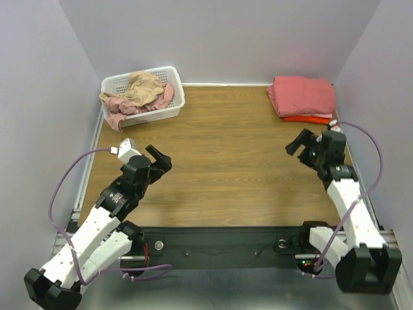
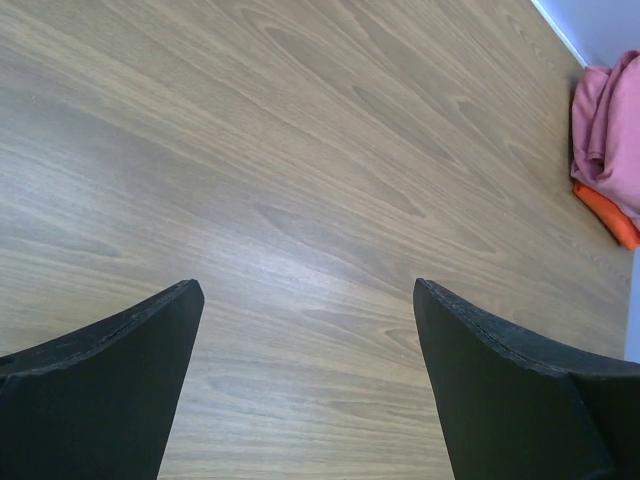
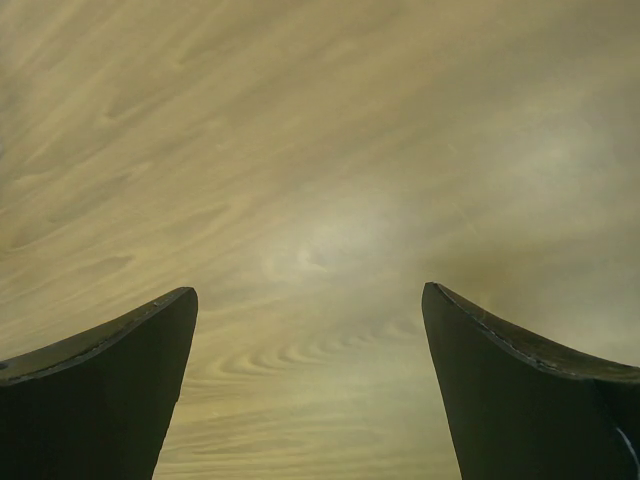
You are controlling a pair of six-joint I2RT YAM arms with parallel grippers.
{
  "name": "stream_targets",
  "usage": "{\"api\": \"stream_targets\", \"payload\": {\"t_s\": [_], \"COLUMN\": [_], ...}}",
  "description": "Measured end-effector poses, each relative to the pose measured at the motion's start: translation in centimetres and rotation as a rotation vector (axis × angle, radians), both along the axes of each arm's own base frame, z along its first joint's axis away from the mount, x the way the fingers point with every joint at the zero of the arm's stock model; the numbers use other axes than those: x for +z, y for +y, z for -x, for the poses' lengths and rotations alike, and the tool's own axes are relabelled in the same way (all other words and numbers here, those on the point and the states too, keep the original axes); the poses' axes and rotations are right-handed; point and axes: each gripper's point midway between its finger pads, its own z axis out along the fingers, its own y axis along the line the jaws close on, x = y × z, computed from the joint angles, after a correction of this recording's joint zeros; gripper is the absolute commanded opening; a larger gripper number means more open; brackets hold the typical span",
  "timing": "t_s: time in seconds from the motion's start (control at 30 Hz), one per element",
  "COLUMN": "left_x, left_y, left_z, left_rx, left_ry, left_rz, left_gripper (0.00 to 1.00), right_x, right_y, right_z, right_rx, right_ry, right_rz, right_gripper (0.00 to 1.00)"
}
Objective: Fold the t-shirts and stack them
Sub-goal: Neatly place the folded tshirt to the corner
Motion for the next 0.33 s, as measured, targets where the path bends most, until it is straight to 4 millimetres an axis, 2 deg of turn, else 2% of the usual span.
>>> {"api": "stream_targets", "payload": {"t_s": [0.07,0.13,0.23,0.33], "left_x": [-0.5,-1.3,-2.5,-2.6], "left_y": [0.1,0.3,0.6,0.8], "left_z": [0.3,0.8,1.4,1.7], "left_rx": [0.0,0.005,0.017,0.03], "left_ry": [0.009,0.025,0.061,0.066], "left_rz": [0.003,0.008,0.007,0.018], "left_gripper": [0.98,0.98,0.98,0.98], "right_x": [-1.2,-1.5,-1.4,-0.4], "right_y": [0.1,0.2,0.3,0.4], "right_z": [2.2,4.1,5.6,6.2], "right_rx": [-0.006,-0.007,-0.004,0.002], "right_ry": [-0.002,-0.043,-0.1,-0.157], "right_rz": [-0.008,-0.015,-0.014,-0.011], "right_gripper": [1.0,1.0,1.0,1.0]}}
